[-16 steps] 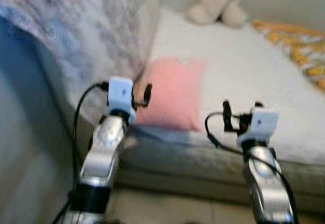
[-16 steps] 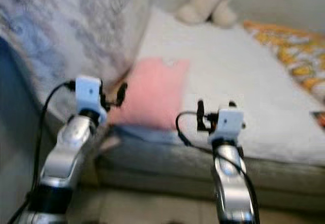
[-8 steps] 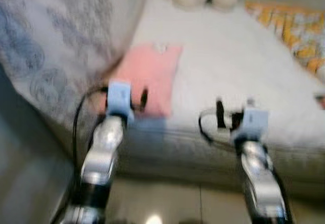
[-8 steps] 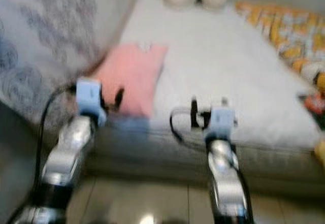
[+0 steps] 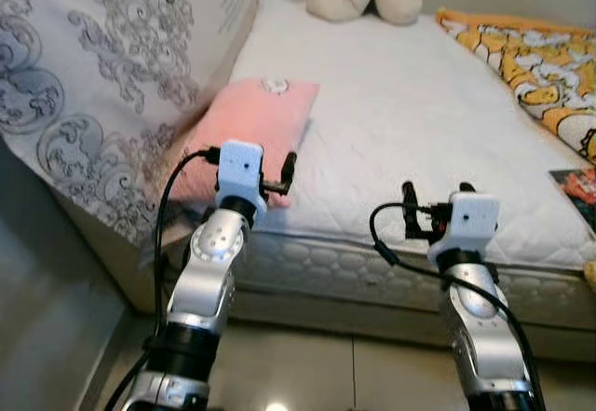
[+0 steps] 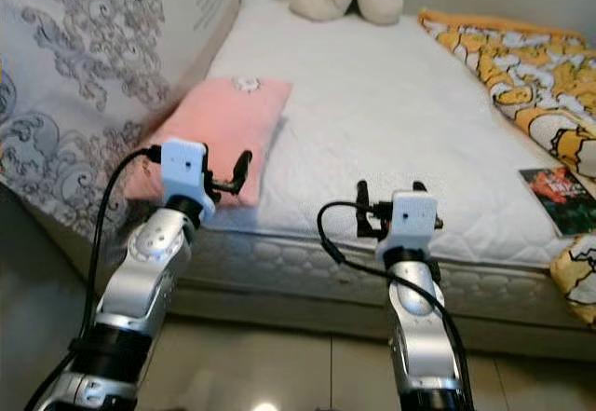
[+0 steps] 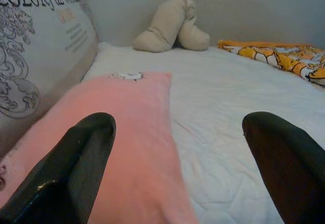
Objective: Clean up the room
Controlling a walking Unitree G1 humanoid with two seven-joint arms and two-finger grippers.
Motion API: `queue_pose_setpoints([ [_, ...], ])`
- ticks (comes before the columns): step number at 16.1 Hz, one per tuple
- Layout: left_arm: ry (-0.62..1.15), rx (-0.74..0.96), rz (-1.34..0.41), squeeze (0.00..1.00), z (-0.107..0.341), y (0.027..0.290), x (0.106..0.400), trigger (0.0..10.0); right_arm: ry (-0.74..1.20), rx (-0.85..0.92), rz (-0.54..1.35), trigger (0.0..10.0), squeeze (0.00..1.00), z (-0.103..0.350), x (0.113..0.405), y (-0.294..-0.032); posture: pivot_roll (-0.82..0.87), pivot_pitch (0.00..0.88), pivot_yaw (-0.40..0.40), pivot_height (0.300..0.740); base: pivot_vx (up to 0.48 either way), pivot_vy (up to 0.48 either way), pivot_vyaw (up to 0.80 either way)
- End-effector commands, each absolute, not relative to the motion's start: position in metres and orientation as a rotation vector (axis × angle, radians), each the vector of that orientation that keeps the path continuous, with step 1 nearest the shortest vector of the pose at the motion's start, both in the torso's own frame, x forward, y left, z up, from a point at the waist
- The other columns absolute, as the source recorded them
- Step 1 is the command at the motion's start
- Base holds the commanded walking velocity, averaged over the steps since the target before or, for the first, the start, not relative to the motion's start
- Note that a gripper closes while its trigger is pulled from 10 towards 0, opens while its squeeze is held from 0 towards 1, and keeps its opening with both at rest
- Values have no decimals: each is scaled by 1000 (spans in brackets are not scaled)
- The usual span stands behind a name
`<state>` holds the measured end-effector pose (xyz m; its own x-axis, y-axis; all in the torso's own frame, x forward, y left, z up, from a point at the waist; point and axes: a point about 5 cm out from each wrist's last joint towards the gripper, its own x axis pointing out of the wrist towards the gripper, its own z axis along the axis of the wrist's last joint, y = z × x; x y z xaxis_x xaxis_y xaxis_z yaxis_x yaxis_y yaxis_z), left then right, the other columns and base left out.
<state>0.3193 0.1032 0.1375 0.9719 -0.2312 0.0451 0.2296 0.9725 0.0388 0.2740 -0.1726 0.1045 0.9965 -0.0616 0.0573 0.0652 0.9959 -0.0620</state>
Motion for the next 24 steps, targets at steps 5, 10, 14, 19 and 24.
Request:
queue_pose_setpoints([
  [5, -51, 68, -258, 0, 141, 99, 324, 10000, -82, -81, -56, 10000, 0, 110, 280, -171, -16, 0, -56, 740, 221, 404, 0],
  [10, -69, 62, -273, 1000, 141, 95, 322, 10000, -81, -27, -50, 10000, 1000, 107, 276, -169, -25, 0, -55, 740, 97, 165, 0],
  [14, -68, 72, -280, 1000, 140, 93, 322, 10000, -74, -20, -67, 10000, 1000, 105, 275, -174, -30, 0, -51, 740, 0, 0, 0],
  [19, -73, 93, -288, 0, 143, 90, 324, 10000, -60, -67, -56, 10000, 0, 104, 277, -171, -30, 0, -49, 740, 192, 0, 0],
  [24, -68, 65, -241, 0, 144, 95, 326, 10000, -54, -80, -56, 10000, 0, 104, 280, -171, -27, 0, -50, 740, 476, 0, 0],
])
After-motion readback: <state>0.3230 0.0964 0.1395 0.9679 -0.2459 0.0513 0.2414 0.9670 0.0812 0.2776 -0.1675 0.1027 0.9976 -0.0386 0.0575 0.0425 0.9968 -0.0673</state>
